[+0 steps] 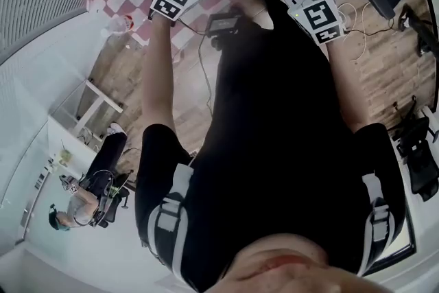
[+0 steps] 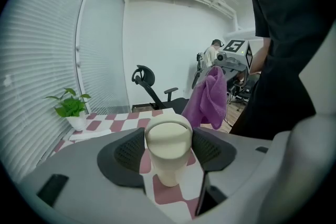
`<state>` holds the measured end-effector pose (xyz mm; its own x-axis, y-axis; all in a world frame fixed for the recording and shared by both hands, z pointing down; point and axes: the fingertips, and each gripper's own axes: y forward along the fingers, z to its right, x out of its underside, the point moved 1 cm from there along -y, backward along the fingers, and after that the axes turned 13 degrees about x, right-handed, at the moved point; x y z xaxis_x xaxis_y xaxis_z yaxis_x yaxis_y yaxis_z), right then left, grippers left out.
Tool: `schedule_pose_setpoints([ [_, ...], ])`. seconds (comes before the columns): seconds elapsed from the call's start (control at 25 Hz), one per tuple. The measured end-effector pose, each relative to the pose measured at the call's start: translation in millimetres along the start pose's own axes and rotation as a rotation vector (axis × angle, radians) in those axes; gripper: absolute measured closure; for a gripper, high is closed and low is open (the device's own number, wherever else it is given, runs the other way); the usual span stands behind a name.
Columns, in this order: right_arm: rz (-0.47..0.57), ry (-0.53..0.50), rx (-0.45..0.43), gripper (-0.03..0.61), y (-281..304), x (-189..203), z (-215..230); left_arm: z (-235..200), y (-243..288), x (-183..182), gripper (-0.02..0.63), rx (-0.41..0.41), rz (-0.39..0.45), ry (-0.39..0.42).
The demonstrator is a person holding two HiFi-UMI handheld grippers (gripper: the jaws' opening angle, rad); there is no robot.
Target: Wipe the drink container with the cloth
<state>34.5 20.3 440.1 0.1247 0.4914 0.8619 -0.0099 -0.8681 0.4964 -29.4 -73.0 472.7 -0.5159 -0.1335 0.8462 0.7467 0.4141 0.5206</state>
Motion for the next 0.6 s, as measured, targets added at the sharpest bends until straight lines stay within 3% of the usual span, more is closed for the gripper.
schedule_pose_setpoints([
  [0.36,0.001,0.026,0.062,0.514,-3,0,-2,-3,0,-2,0.319,0.026,-0.011,0.008],
  [0.6,0.016,0.014,0.045,0.512,1,-5,-1,-20,-3,0,0.319,-0.068,0.008,-0.171],
])
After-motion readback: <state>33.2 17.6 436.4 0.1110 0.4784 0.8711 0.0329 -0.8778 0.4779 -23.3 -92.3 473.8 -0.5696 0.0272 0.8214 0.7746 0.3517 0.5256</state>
